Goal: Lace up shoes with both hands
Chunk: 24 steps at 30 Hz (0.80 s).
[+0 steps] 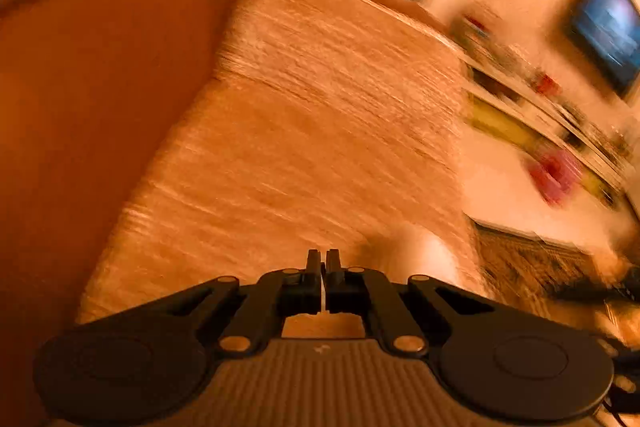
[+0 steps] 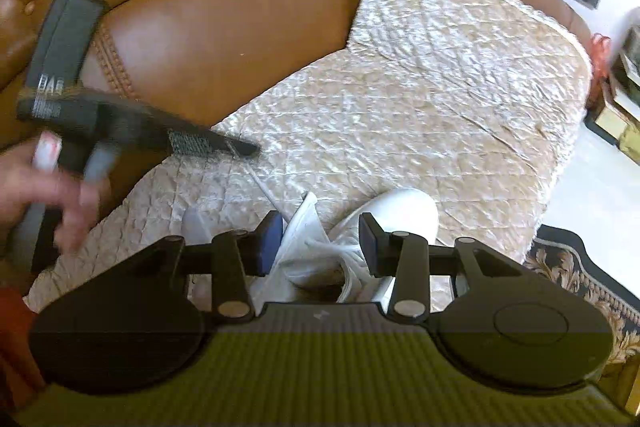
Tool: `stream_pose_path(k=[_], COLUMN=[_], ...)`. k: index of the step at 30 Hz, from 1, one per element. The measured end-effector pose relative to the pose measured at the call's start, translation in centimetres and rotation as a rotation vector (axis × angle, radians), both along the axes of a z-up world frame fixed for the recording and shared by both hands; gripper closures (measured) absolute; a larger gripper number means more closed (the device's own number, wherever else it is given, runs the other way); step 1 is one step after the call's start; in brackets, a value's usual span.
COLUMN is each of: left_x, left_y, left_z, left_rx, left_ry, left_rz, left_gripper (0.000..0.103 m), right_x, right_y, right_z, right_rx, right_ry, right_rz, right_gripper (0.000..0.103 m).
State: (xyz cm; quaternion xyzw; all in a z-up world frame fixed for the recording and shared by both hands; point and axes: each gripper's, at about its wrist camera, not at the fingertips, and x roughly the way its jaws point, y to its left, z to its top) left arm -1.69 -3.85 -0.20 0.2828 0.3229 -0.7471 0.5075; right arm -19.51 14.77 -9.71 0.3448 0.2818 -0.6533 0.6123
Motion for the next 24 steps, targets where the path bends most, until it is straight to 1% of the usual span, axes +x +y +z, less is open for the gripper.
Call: stream_pose_path(k=[2, 5, 6, 8, 9, 11, 13, 14, 16, 17, 19, 21, 23, 24], left_x=[2.3, 7.5, 9.1, 11.0, 11.8, 12.5, 11.8, 10.8, 7.4, 5.6, 2.2, -2.2, -5.9, -7.5], left_y=[-1.1, -2.6, -2.8, -2.7, -2.6, -2.5, -2.4, -2.4, -2.3, -2.3, -2.3, -2.1, -1.8, -1.6], left_z=[0.5, 2.2, 2.9, 4.0, 4.4, 4.7, 4.2, 3.8, 2.5, 1.9, 0.6, -0.5, -1.3, -1.6], left_rx=[-0.058, -0.137, -0.157, -0.199, -0.212, -0.191, -0.159, -0.135, -0.071, -0.039, 0.025, 0.092, 0.132, 0.148], left_ry=[-0.051, -0.157, -0.189, -0.262, -0.284, -0.256, -0.222, -0.19, -0.091, -0.041, 0.058, 0.155, 0.187, 0.175], left_rz=[0.089, 0.242, 0.287, 0.347, 0.37, 0.381, 0.34, 0.296, 0.154, 0.082, -0.061, -0.243, -0.4, -0.463], left_gripper=[0.103, 0.102, 0.103, 0.103, 0.103, 0.103, 0.103, 0.103, 0.103, 0.1, 0.097, 0.096, 0.088, 0.087], right_x=[-0.3, -0.5, -0.5, -0.4, -0.4, -0.4, -0.6, -0.6, -0.5, -0.4, -0.4, -0.4, -0.5, -0.5], right_y=[0.5, 1.1, 1.3, 1.5, 1.4, 1.3, 1.3, 1.4, 1.5, 1.5, 1.5, 1.5, 1.7, 1.7], right_z=[-0.1, -0.1, -0.1, -0.1, -0.2, -0.3, -0.4, -0.3, -0.3, -0.3, -0.3, -0.3, -0.3, -0.3], right_rx=[-0.004, -0.011, -0.015, -0.021, -0.018, -0.013, -0.024, -0.028, -0.032, -0.033, -0.033, -0.035, -0.037, -0.038], right_ry=[-0.005, -0.002, 0.0, -0.004, 0.002, 0.014, 0.005, 0.0, 0.002, 0.004, 0.002, 0.0, -0.005, -0.009], right_rz=[-0.015, -0.026, -0.028, -0.033, -0.038, -0.048, -0.043, -0.032, -0.019, -0.016, -0.015, -0.015, -0.021, -0.026], right_gripper=[0.054, 0.054, 0.054, 0.054, 0.054, 0.052, 0.052, 0.052, 0.052, 0.052, 0.052, 0.052, 0.051, 0.05])
